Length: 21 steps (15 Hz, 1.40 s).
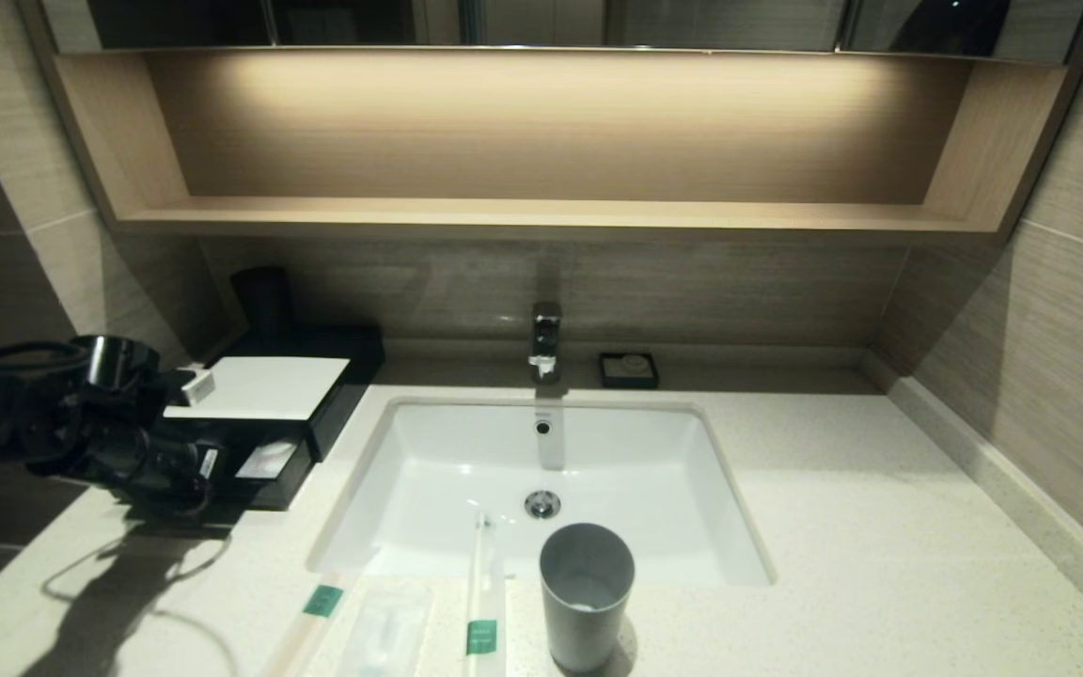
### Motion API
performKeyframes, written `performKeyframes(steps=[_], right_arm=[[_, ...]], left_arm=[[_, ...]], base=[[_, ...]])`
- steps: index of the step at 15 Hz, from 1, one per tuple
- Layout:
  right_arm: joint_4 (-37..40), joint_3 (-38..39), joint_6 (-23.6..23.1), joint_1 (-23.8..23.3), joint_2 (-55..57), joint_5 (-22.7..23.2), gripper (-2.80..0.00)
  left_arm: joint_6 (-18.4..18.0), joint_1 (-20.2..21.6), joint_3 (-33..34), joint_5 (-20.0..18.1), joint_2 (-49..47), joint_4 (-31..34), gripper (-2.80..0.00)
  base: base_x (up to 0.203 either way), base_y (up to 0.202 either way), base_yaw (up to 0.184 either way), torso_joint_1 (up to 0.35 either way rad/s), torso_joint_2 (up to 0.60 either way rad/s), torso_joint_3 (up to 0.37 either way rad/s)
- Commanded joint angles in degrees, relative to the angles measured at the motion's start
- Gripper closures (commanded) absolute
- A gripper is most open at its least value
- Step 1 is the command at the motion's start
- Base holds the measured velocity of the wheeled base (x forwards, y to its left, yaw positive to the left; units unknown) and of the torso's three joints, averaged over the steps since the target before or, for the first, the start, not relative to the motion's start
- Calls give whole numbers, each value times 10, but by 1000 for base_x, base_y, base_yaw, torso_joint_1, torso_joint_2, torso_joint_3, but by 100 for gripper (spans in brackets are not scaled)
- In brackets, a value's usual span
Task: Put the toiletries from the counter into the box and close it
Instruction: Open the drawer
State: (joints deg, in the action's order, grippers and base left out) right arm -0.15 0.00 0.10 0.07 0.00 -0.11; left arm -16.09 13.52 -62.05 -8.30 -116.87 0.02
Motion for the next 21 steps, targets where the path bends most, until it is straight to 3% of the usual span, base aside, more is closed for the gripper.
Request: performKeyframes(steps=[1, 5, 14, 21], right_arm=[[0, 1, 0, 0, -1, 0, 0], [0, 1, 0, 0, -1, 0, 0], [0, 1, 0, 0, -1, 0, 0], [0, 1, 0, 0, -1, 0, 0]], left_arm=[[-1, -2, -12, -1, -2, 31, 0], [-3, -3, -37, 0, 7, 87, 0], [-15, -3, -39, 6, 27, 128, 0], [-18, -3, -81, 21, 44, 225, 0]], base=[[0, 0, 0, 0, 0, 0], [0, 0, 0, 0, 0, 0], [0, 0, 0, 0, 0, 0], [0, 0, 0, 0, 0, 0]])
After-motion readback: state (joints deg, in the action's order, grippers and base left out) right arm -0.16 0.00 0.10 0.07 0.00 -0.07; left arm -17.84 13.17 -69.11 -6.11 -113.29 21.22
